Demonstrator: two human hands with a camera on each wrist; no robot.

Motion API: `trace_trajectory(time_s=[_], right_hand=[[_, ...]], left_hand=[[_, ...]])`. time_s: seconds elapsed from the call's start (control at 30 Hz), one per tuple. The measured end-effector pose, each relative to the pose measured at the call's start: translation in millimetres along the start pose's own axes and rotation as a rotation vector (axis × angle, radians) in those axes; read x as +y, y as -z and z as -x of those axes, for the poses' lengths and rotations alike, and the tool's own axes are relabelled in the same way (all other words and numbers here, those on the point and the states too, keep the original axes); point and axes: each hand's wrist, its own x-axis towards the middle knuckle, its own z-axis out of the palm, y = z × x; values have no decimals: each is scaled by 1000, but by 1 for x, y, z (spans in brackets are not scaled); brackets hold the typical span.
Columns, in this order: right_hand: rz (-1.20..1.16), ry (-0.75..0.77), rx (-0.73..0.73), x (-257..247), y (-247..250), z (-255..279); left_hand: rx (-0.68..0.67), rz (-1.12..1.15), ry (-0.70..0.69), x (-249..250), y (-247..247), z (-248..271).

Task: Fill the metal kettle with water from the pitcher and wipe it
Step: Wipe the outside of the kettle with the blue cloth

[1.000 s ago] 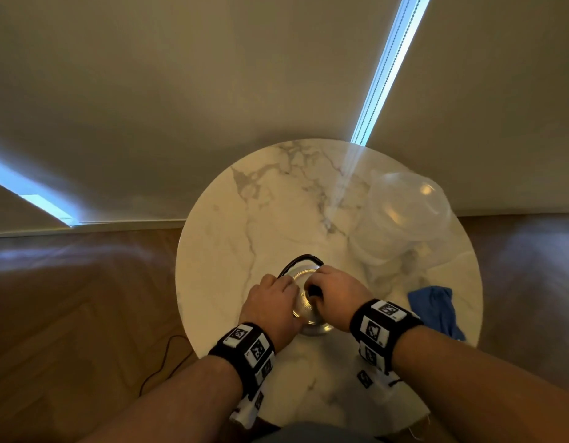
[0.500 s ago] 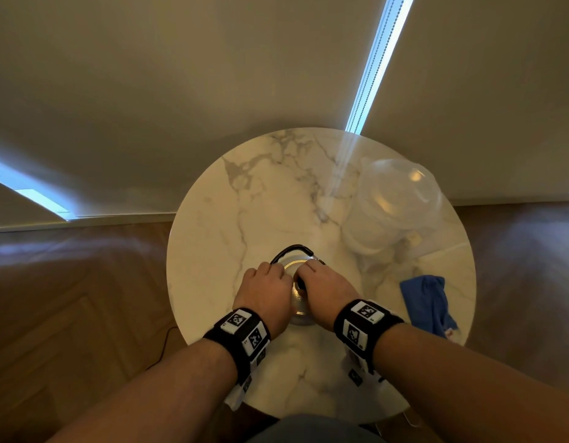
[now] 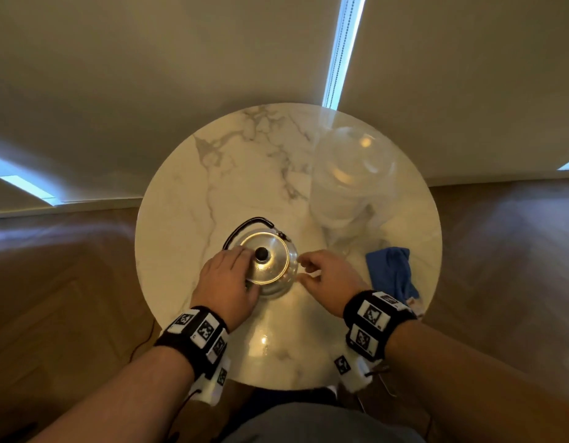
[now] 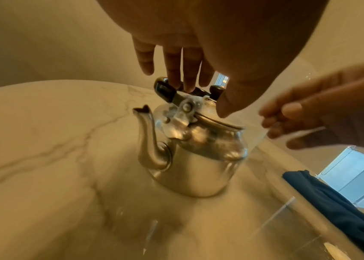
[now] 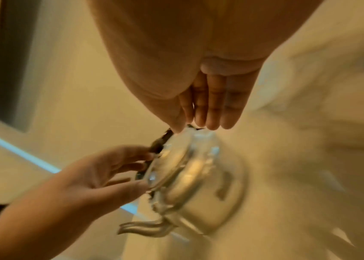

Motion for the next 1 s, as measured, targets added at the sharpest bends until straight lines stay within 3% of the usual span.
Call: trace_trajectory(time_s=[0.23, 0.33, 0.43, 0.57, 0.7, 0.9, 1.0], right_hand=[[-9, -530, 207, 116, 53, 28], [-39, -694, 281, 152, 63, 27], [-160, -765, 227, 162, 66, 22], [-109, -616, -40, 144, 73, 22], [-331, -399, -47, 128, 73, 36], [-559, -56, -205, 66, 85, 60], [-581, 51, -312, 45, 87, 67]], left_hand=[[177, 41, -41, 44, -14, 23], [147, 58, -80, 68, -19, 31], [101, 67, -173, 90, -20, 42], [15, 79, -205, 117, -17, 50], [-28, 251, -119, 136, -13, 47], [-25, 846, 283, 143, 5, 28], [-3, 1060, 297, 138, 20, 23]])
